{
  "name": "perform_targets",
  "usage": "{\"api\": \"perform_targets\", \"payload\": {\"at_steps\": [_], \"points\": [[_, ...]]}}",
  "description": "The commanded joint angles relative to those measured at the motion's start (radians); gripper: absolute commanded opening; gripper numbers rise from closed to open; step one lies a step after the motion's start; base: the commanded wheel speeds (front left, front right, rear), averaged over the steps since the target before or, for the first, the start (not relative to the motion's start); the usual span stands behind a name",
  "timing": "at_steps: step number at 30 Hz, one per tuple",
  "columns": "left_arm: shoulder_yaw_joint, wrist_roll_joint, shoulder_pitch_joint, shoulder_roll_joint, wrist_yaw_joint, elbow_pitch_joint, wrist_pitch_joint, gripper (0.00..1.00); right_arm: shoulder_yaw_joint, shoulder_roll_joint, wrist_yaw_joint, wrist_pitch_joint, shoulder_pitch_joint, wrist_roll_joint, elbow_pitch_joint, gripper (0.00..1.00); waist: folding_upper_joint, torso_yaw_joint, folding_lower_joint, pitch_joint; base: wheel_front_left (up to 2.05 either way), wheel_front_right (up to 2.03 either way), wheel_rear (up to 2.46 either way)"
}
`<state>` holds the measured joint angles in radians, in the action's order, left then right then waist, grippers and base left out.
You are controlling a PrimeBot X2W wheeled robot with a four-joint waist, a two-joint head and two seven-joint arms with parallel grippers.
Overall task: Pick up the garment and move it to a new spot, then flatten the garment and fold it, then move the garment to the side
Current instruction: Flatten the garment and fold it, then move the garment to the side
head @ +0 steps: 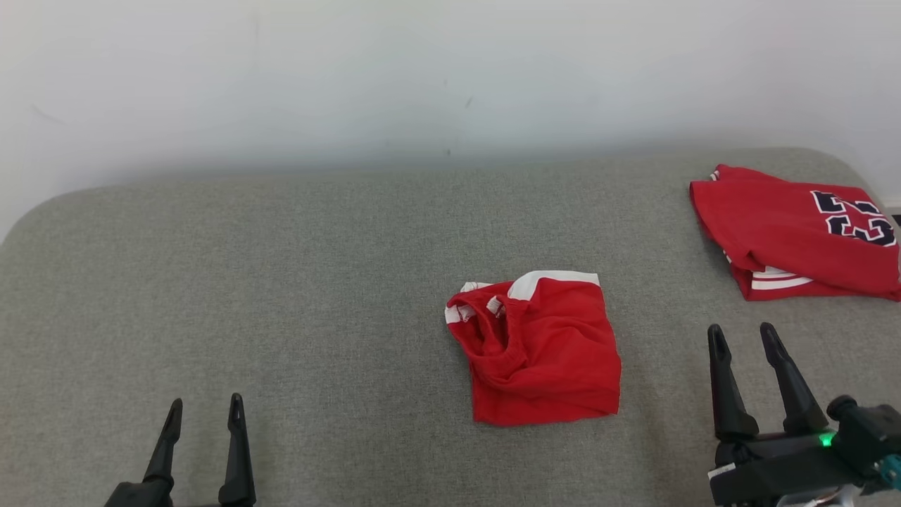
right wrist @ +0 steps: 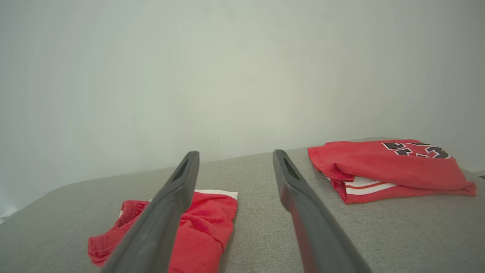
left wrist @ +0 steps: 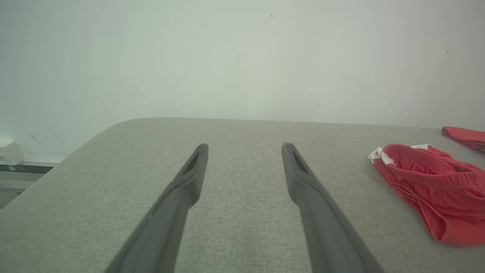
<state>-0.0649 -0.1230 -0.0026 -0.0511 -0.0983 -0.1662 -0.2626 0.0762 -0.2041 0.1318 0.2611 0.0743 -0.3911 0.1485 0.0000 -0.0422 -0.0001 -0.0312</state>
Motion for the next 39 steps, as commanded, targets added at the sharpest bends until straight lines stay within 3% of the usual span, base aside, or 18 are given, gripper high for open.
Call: {"api": "perform_targets", "payload": {"at_steps": [1,17,39], "points": [[-0.005,0.005,0.013,0.001,-0.004,0.005,-0.003,1.0,-0.01,0.018,-0.003,0.004,-0.024,0.007,-0.022,1.0,0.0,0.002,0.0001,0.007,0.0,0.0,0.0],[0.016,0.02,0.047,0.001,-0.015,0.031,-0.003,1.0,-0.004,0.071,-0.003,0.005,-0.106,0.085,-0.042,1.0,0.0,0.025,0.0001,0.035,0.0,0.0,0.0],[0.04,0.02,0.069,0.001,-0.007,0.048,-0.003,1.0,0.001,0.071,-0.003,0.005,-0.11,0.089,-0.019,1.0,0.0,0.037,0.0001,0.034,0.0,0.0,0.0]]}}
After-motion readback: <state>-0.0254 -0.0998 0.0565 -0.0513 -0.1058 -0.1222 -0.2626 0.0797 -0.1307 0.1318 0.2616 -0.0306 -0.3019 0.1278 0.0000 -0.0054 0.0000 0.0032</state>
